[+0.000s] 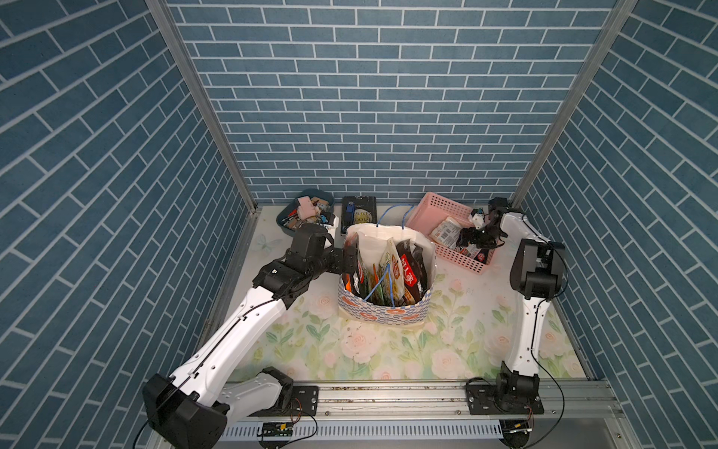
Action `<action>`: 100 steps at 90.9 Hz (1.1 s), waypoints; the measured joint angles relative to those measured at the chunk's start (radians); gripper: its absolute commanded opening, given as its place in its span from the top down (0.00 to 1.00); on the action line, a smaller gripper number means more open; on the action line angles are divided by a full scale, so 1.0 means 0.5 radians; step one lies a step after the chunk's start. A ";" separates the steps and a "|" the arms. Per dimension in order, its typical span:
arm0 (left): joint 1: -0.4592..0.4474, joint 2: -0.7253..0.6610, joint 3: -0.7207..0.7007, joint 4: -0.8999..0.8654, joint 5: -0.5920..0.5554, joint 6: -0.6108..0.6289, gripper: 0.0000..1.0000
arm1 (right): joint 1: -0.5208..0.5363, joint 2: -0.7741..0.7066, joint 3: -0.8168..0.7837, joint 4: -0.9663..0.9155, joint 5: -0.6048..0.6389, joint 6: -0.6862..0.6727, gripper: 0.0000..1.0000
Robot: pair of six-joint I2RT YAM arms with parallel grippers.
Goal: Place the condiment packets inside the bag
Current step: Adjust the storage box at the center of the board.
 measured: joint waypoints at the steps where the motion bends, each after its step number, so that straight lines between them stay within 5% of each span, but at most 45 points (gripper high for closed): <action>1: 0.000 -0.001 0.000 -0.001 -0.001 0.000 0.00 | -0.001 -0.020 -0.034 0.006 -0.004 0.000 0.13; 17: 0.000 -0.037 -0.021 0.000 -0.013 0.000 0.00 | -0.004 -0.343 -0.558 0.128 -0.103 0.060 0.26; 34: 0.000 -0.043 -0.030 0.002 -0.026 0.001 0.00 | -0.021 -0.526 -0.907 0.350 -0.278 0.203 0.72; 48: 0.000 -0.048 -0.030 0.004 -0.046 0.013 0.00 | -0.040 -0.530 -0.962 0.526 -0.320 0.342 1.00; 62: 0.000 -0.088 -0.030 0.024 -0.068 0.028 0.00 | -0.043 -0.622 -0.964 0.638 -0.288 0.410 0.99; 69: 0.000 -0.106 -0.030 0.043 -0.074 0.032 0.00 | -0.043 -0.709 -0.958 0.673 -0.235 0.424 0.63; 76: 0.000 -0.111 -0.029 0.056 -0.075 0.037 0.00 | -0.045 -0.757 -0.917 0.678 -0.146 0.421 0.40; 100: 0.000 -0.111 -0.028 0.078 -0.072 0.064 0.00 | -0.062 -0.505 -0.607 0.613 0.091 0.236 0.18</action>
